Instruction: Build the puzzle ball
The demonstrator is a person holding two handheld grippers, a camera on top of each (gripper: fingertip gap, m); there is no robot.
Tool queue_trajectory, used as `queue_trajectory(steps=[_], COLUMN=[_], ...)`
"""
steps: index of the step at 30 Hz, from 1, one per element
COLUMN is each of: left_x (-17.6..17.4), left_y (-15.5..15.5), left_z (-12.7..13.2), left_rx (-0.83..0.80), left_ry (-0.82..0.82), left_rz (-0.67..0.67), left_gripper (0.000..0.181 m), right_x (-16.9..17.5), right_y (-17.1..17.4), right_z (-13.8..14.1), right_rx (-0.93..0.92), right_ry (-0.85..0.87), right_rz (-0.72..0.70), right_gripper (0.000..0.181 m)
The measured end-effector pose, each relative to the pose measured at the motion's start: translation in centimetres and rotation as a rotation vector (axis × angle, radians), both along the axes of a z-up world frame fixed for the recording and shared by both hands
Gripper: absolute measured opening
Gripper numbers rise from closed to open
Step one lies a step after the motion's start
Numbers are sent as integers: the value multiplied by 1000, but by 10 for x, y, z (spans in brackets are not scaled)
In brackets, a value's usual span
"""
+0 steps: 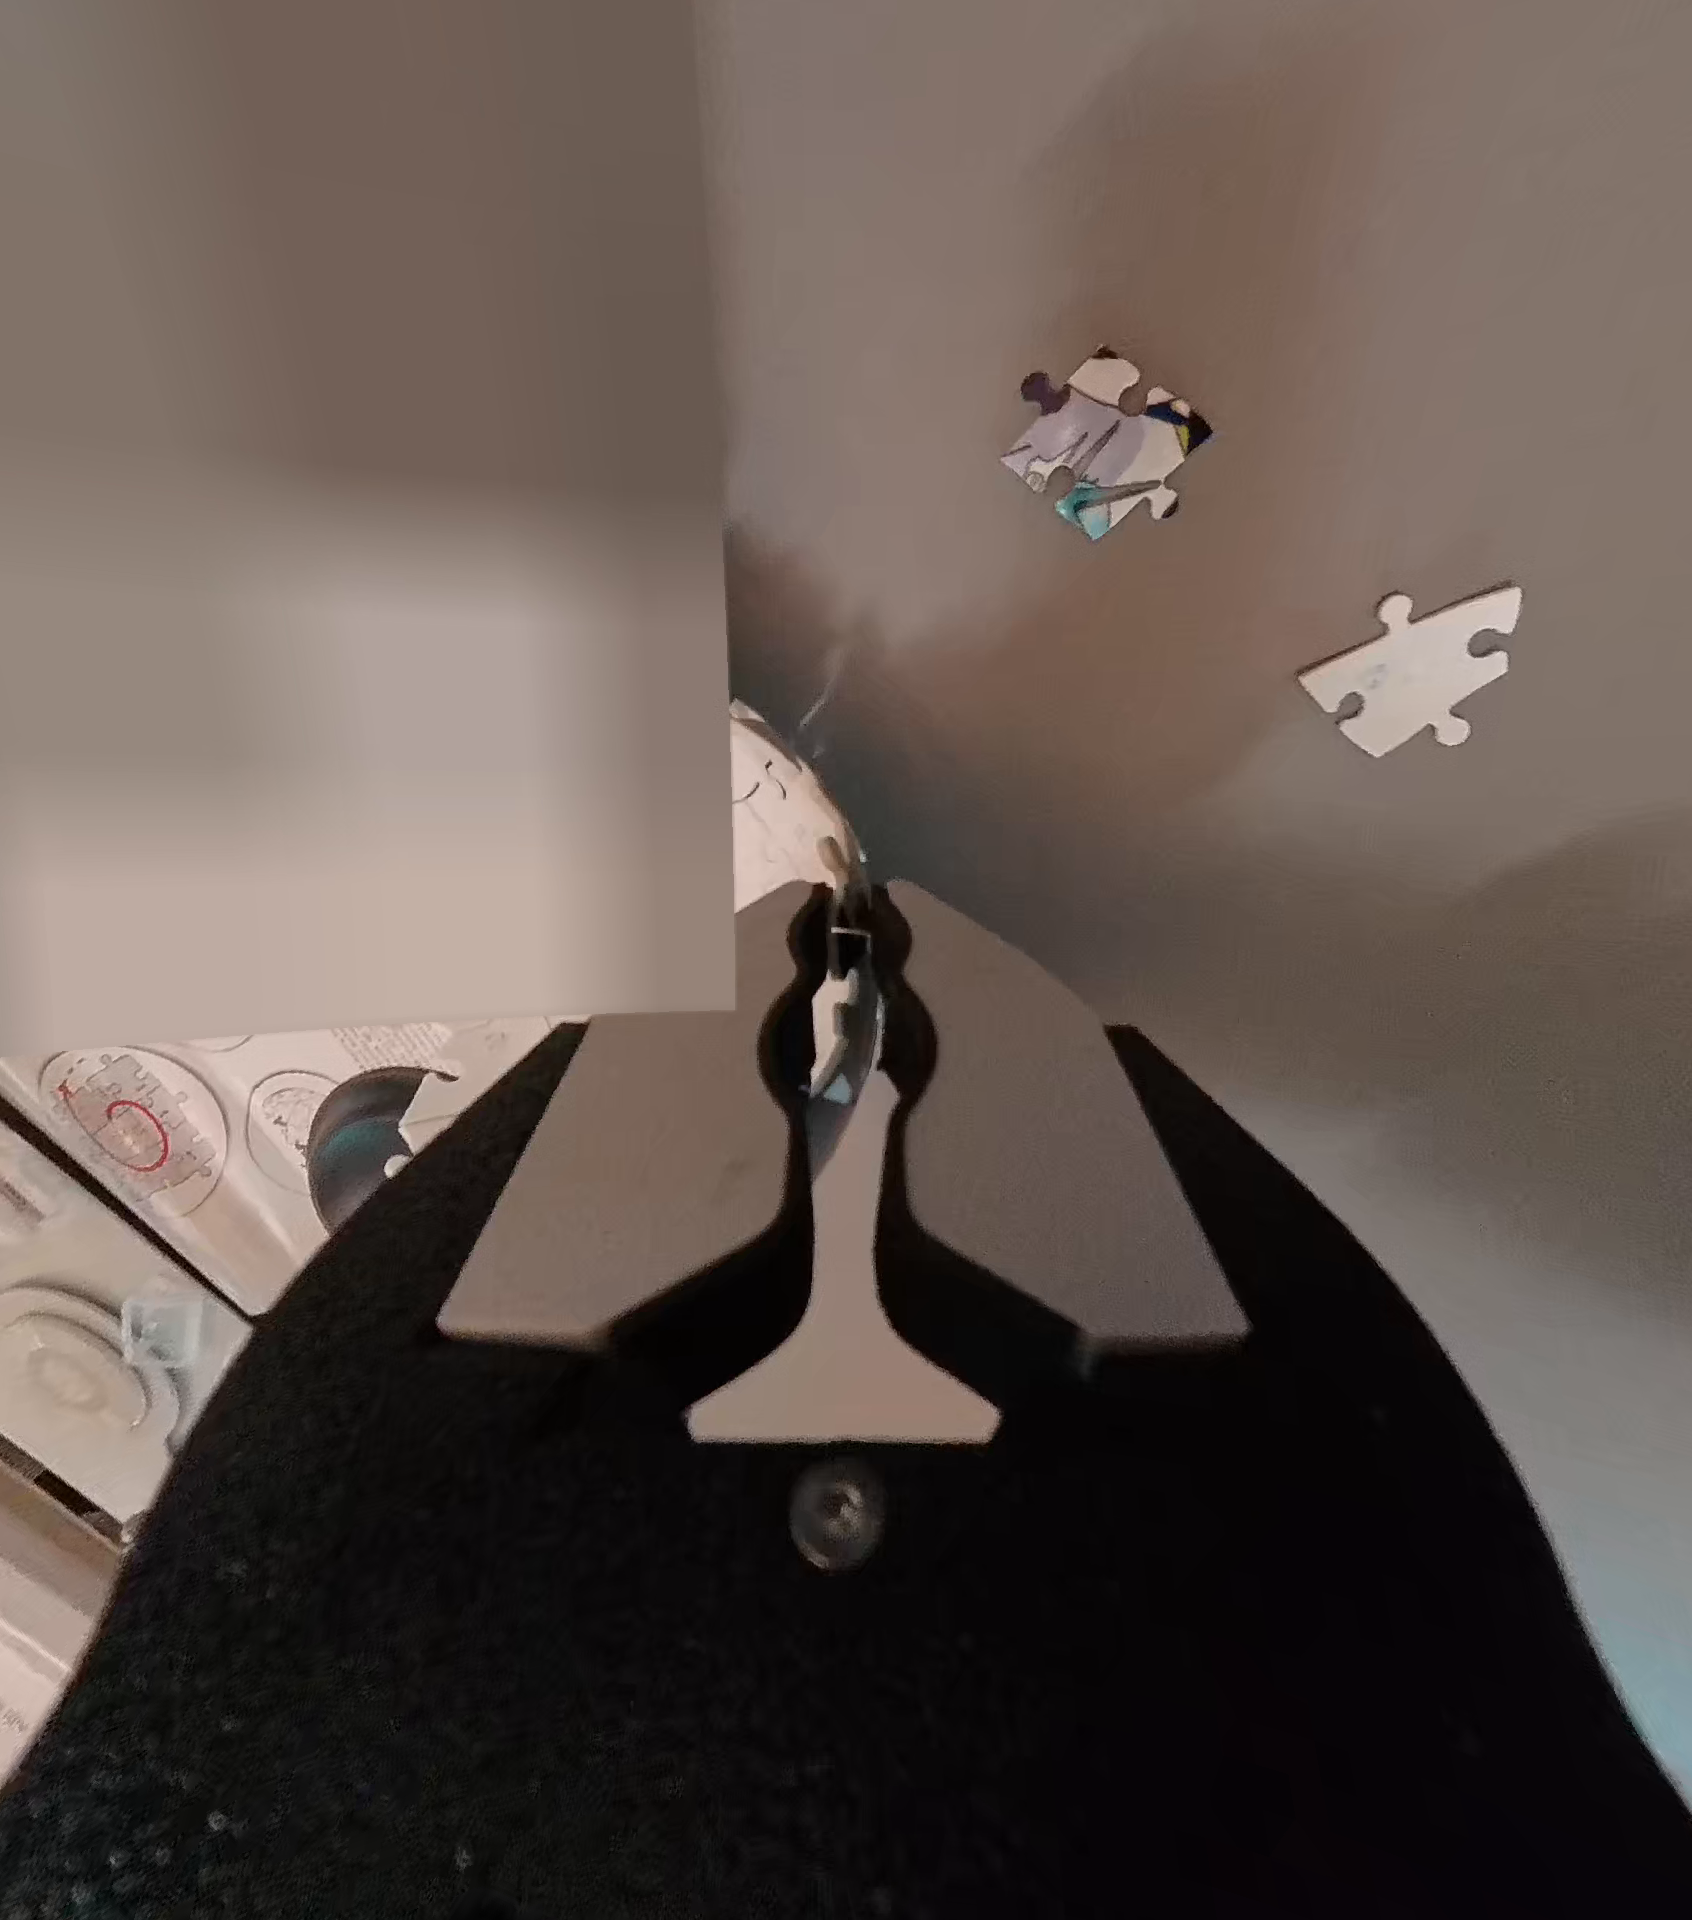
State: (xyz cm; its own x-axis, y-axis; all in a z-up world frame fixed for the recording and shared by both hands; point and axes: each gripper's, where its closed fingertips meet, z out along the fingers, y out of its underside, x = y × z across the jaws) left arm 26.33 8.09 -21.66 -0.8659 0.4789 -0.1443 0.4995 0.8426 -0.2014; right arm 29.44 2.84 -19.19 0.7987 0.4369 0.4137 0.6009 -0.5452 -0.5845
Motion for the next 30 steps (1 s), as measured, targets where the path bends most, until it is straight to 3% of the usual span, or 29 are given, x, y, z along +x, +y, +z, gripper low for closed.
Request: queue_trajectory(steps=[2,5,9,17,20,23,30], left_x=[0,0,3,6,7,9,10], left_y=[0,0,0,-1,0,-1,-1], left_z=[0,0,1,3,4,5,5], left_rx=[-6,-11,-16,-20,-23,-32,-42], left_ry=[3,19,23,38,43,45,79], left_rz=[1,5,5,10,20,27,47], left_gripper=[6,6,6,7,7,7,7], right_x=[-7,-16,-25,-16,-27,-16,-8], right_y=[2,2,1,14,18,17,20], right_z=[-4,-8,-8,-12,-4,-14,-12], right_rx=[0,-18,-37,-30,15,-31,-29], right_ry=[43,107,215,70,151,90,28], right_rz=[29,58,70,50,80,45,27], right_gripper=[14,16,41,37,39,39,24])
